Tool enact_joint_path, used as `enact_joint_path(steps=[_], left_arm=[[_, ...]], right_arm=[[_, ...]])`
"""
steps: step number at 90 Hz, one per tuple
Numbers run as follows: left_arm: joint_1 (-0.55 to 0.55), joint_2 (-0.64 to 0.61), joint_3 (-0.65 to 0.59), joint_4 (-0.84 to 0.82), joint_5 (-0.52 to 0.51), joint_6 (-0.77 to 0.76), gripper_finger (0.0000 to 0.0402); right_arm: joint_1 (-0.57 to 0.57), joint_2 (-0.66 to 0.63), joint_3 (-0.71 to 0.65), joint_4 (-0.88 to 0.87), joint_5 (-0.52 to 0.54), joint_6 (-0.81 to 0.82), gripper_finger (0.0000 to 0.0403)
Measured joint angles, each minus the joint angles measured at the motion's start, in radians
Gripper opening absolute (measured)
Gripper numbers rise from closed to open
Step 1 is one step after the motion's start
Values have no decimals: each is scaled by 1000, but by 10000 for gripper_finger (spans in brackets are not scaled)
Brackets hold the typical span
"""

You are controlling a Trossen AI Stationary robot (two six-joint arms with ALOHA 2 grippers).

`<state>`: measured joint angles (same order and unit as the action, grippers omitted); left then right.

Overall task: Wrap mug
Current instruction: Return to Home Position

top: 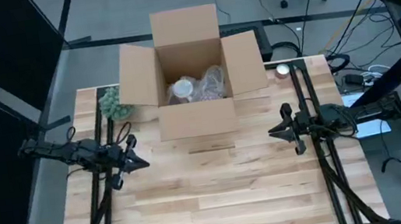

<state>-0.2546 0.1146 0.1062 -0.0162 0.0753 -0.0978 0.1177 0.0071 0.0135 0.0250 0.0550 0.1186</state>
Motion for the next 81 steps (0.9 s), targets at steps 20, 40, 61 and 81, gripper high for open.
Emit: enact_joint_path(steps=[20, 40, 61, 81], left_arm=[[0, 0, 0, -2, -9, 26, 0], [0, 0, 0, -7, -35, 24, 0], [0, 0, 0, -49, -44, -27, 0], [0, 0, 0, -15, -57, -26, 0]], right_arm=[[0, 0, 0, 0, 0, 0, 32], [0, 0, 0, 0, 0, 0, 32], [0, 0, 0, 0, 0, 0, 32], [0, 0, 0, 0, 0, 0, 32]])
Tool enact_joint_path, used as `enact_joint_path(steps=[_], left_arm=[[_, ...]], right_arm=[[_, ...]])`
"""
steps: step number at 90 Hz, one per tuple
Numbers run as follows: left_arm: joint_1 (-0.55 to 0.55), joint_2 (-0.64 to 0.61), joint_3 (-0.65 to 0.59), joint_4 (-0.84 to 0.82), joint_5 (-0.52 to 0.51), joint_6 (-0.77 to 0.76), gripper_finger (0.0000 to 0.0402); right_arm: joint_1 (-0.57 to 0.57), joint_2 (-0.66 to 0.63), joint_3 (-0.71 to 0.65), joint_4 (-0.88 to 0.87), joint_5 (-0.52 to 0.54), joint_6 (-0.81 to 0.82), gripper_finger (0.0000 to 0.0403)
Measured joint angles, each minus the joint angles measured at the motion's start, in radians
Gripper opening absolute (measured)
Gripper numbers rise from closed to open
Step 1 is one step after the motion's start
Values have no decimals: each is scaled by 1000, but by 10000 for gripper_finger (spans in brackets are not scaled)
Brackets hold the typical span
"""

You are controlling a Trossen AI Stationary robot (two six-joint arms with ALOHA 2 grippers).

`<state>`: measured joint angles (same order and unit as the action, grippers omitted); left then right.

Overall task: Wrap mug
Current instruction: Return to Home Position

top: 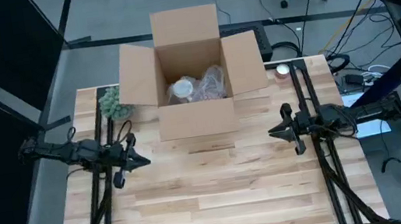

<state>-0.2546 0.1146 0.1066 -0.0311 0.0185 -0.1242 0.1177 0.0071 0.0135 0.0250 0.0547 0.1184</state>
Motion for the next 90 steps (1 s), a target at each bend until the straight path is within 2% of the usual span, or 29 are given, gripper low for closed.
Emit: enact_joint_path(steps=[40, 59, 69, 80, 90], left_arm=[[0, -1, 0, -9, 1, 0, 0], [-17, -113, 3, -75, 32, -1, 0], [-23, -114, 20, -95, 38, 7, 0], [-23, -115, -5, -68, -47, 1, 0], [-23, -115, -79, 55, -98, 0, 0]], right_arm=[[0, 0, 0, 0, 0, 0, 32], [0, 0, 0, 0, 0, 0, 32], [0, 0, 0, -1, 0, 0, 32], [0, 1, 0, -1, 0, 0, 32], [0, 1, 0, 0, 0, 0, 32]])
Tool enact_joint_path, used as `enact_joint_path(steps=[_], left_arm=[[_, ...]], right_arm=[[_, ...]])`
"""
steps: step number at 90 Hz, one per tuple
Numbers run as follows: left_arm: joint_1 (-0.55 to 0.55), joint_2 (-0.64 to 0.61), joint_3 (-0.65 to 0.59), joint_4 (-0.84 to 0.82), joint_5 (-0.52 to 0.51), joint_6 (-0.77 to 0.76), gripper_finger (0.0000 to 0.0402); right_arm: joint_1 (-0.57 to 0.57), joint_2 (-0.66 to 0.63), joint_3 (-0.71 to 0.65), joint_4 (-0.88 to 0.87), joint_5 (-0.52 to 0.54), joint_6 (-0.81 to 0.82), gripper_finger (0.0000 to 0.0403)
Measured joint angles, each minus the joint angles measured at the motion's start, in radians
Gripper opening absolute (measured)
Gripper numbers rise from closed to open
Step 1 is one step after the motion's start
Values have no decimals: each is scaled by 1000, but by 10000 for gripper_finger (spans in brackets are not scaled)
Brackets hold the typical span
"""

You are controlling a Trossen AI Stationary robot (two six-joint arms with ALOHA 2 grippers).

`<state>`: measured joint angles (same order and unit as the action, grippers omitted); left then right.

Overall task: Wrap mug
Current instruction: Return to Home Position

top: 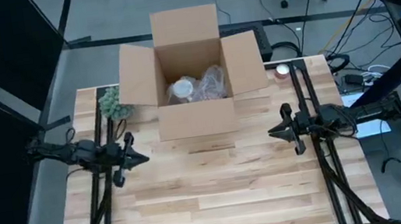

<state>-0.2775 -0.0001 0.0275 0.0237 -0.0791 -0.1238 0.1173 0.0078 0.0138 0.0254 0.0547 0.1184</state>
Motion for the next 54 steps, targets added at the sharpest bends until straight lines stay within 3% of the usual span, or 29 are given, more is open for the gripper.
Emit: enact_joint_path(steps=[54], left_arm=[[0, 1, -19, -3, -7, 0, 0]], right_arm=[[0, 0, 0, 0, -3, 0, 32]])
